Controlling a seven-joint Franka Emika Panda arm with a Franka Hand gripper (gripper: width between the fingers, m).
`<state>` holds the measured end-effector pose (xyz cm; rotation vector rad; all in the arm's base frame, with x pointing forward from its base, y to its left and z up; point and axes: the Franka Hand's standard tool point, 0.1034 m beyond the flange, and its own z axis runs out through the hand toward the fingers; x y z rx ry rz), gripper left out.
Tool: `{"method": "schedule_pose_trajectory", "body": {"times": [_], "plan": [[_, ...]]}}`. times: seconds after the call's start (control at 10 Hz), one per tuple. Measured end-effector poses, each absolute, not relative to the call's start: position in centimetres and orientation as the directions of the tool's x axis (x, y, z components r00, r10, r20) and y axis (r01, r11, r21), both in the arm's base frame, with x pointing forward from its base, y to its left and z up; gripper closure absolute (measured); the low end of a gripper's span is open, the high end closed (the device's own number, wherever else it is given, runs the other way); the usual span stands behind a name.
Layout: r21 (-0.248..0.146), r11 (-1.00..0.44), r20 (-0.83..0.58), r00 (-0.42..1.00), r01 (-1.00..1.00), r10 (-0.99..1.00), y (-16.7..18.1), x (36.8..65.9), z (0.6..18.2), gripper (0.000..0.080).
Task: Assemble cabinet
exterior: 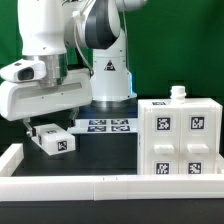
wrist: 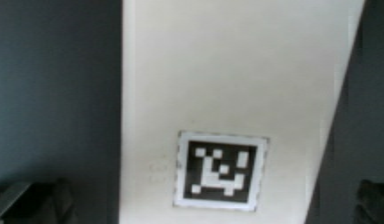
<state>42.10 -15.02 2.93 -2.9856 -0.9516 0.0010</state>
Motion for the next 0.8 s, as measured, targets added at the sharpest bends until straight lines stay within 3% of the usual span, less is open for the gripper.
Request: {"method": "schedule_pose_trajectory", "body": {"times": [0.8], "plan": [[-0.042, -0.816, -0.026, 0.816, 0.577, 0.578, -14.8, 40.7, 0.8, 0.0015]]}}
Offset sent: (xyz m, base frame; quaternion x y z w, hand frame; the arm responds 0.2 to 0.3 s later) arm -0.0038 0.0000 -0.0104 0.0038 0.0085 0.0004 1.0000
